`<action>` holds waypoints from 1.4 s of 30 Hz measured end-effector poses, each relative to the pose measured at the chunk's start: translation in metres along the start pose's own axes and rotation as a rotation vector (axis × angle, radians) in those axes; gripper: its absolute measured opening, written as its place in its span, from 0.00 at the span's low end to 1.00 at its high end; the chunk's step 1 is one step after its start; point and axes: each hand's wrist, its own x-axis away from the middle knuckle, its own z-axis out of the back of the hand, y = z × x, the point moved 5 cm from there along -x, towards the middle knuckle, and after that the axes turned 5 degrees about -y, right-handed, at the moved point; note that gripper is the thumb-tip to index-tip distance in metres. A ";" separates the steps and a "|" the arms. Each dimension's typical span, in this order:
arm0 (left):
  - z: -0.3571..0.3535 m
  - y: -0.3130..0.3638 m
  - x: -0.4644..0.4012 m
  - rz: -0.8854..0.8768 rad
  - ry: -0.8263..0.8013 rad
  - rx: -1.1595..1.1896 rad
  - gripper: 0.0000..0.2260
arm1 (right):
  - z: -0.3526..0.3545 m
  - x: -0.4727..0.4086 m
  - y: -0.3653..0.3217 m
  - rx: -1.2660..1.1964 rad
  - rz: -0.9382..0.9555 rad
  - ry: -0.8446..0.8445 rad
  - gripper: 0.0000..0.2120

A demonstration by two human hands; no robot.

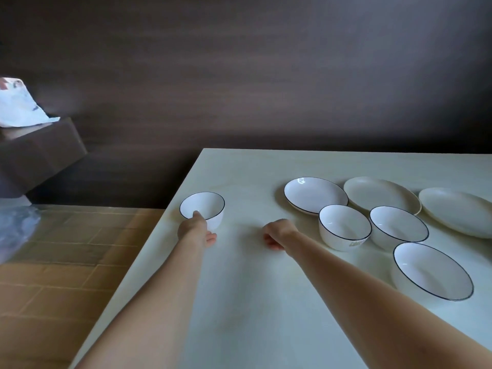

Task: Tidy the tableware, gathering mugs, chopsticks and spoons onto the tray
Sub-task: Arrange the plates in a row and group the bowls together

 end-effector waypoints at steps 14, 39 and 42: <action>-0.035 -0.022 0.059 0.112 -0.218 -0.120 0.11 | 0.010 0.040 -0.005 -0.073 0.035 -0.108 0.15; -0.146 -0.065 0.212 -0.035 -0.391 -0.409 0.15 | 0.196 0.143 0.049 0.116 0.099 0.278 0.12; -0.153 -0.077 0.214 -0.032 -0.348 -0.391 0.17 | 0.231 0.152 0.063 0.342 0.127 0.477 0.11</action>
